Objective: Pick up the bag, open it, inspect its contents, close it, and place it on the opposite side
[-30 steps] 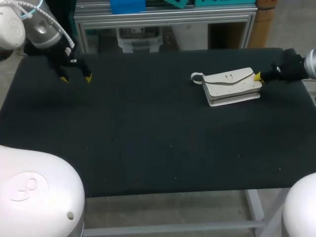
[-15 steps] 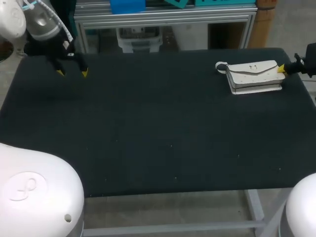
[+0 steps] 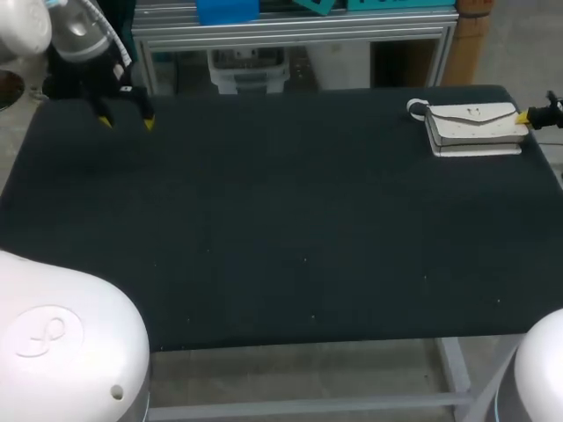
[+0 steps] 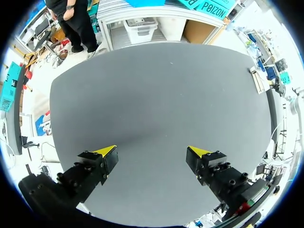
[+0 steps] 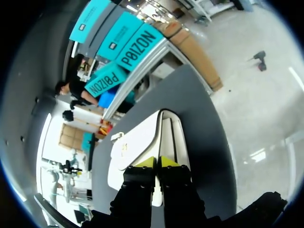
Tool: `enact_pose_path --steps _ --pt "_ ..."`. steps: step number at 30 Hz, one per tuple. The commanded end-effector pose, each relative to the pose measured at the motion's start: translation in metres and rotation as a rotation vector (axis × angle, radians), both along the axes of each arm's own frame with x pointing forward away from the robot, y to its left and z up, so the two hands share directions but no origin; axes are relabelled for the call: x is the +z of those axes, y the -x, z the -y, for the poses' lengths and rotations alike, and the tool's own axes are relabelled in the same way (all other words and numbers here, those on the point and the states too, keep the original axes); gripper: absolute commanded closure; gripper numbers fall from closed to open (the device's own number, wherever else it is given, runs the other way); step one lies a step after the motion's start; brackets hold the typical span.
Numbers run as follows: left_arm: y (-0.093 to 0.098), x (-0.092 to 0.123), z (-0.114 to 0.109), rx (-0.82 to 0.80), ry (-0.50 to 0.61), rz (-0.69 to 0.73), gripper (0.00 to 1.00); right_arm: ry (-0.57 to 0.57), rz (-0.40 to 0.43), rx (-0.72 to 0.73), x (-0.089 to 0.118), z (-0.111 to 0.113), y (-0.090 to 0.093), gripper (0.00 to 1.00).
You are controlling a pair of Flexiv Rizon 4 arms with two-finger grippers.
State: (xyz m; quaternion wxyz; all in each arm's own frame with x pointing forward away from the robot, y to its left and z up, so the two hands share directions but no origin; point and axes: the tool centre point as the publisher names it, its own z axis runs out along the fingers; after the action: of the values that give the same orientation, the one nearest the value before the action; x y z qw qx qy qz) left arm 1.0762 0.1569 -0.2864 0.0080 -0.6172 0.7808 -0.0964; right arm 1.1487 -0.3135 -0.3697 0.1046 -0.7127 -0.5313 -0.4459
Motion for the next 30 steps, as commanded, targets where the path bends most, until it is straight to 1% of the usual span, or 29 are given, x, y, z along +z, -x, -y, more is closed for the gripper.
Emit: enact_pose_path --steps 1,3,6,10,13,19,24,25,26,27,30 --pt "-0.007 0.002 -0.004 0.011 -0.015 -0.006 0.0 -0.012 -0.009 0.012 -0.002 0.011 -0.008 1.0" --pt "-0.008 0.003 -0.006 0.022 -0.042 -0.005 0.0 -0.01 -0.008 0.008 -0.002 0.014 -0.009 1.0" --pt "-0.011 0.005 -0.009 0.027 -0.052 -0.002 0.0 -0.014 -0.012 0.002 -0.004 0.017 -0.013 1.0" --pt "-0.016 0.008 -0.013 0.095 -0.033 0.001 0.0 -0.013 -0.016 0.0 -0.006 0.016 -0.016 1.0" --pt "-0.019 0.005 -0.013 0.151 -0.023 -0.028 0.0 -0.01 -0.023 0.001 -0.006 0.015 -0.018 1.0" --pt "-0.018 0.001 -0.013 0.172 -0.005 -0.044 0.0 0.004 -0.036 0.018 -0.006 0.009 -0.017 1.0" --pt "-0.016 -0.001 -0.013 0.172 -0.001 -0.045 0.0 0.007 -0.047 0.015 -0.007 0.01 -0.016 1.0" --pt "-0.015 -0.001 -0.013 0.17 0.0 -0.045 0.0 0.006 -0.051 0.01 -0.007 0.01 -0.015 0.63" --pt "-0.015 -0.001 -0.013 0.17 0.002 -0.046 0.0 0.007 -0.053 0.005 -0.006 0.012 -0.014 0.05" --pt "-0.015 0.0 -0.013 0.171 0.004 -0.046 0.0 0.008 -0.053 0.003 -0.003 0.014 -0.013 0.0" --pt "-0.011 0.003 -0.011 0.174 0.009 -0.047 0.0 0.044 -0.06 -0.011 0.007 0.014 -0.007 0.0"
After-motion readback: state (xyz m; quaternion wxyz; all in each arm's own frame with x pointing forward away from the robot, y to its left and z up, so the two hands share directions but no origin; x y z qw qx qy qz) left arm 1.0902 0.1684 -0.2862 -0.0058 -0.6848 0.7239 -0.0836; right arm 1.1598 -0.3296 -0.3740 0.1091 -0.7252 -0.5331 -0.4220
